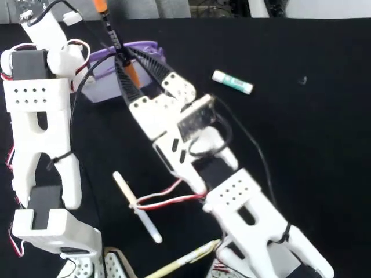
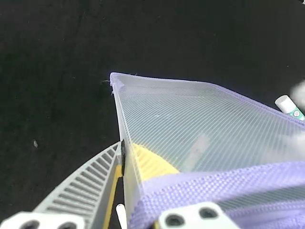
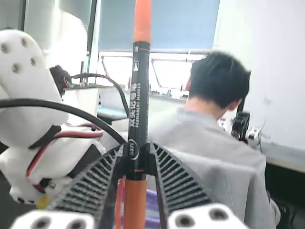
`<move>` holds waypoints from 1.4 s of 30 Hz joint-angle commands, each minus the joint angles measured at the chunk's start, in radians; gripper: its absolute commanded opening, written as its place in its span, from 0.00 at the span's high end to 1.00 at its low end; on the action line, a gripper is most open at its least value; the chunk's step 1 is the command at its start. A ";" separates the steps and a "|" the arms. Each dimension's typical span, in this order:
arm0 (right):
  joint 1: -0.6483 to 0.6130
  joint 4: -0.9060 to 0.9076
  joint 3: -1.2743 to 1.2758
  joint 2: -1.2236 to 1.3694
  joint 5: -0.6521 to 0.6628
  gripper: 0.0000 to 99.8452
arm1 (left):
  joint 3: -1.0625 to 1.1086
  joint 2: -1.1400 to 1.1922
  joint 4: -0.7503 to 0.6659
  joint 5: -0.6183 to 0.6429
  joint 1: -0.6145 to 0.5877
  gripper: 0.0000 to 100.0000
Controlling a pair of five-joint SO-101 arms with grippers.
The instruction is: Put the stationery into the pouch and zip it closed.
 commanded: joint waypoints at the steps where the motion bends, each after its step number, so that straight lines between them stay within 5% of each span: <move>1: -0.021 -0.087 0.001 -0.038 -0.008 0.99 | -0.045 -0.014 -0.015 0.008 0.015 0.97; 42: 0.078 -0.348 0.008 0.203 -0.008 0.99 | -0.044 -0.023 0.000 -0.028 0.081 0.97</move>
